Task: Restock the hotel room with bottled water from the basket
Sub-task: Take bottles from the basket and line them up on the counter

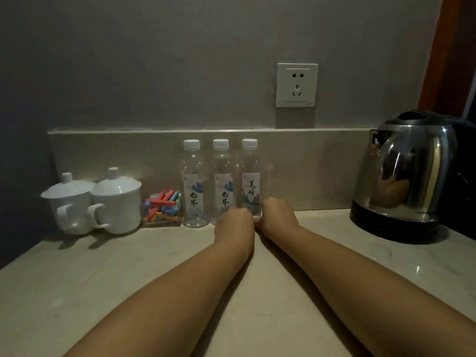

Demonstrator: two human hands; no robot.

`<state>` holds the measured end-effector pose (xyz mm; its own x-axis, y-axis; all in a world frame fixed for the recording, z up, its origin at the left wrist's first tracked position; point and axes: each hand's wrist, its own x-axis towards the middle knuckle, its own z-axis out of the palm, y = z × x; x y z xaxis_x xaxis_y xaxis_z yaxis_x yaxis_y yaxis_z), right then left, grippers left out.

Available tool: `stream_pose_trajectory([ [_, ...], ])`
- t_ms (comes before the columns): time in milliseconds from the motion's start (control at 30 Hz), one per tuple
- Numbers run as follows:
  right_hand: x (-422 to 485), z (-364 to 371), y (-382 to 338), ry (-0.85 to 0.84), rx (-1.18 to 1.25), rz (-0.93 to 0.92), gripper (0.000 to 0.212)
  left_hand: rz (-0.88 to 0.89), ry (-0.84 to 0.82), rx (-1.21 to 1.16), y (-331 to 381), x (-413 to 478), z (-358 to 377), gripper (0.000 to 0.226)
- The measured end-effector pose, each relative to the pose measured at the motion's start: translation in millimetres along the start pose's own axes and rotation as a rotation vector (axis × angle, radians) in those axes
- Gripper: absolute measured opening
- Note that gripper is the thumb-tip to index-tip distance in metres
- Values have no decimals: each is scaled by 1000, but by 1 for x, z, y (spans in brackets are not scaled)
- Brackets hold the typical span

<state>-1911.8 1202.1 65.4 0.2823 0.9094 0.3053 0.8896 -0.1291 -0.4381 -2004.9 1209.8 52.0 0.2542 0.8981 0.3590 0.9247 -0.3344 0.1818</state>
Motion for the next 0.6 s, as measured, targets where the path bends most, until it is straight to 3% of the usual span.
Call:
stream_pose_trajectory([
  [133,-3,0,-2,-10,-16,13,21,17,-18,45,1,1,-1,21],
  [267,-10,-4,-12,-9,-179,-16,7,72,-52,87,0,-4,-8,18],
  [400,-24,-12,-32,-14,-298,-92,12,122,-74,-1,-25,-14,-34,9],
  [500,-38,-16,-59,-84,-226,-154,17,148,-127,-10,-66,-25,-66,16],
  [600,-52,-11,-100,-233,-94,-317,31,59,-177,-8,-115,-48,-95,17],
])
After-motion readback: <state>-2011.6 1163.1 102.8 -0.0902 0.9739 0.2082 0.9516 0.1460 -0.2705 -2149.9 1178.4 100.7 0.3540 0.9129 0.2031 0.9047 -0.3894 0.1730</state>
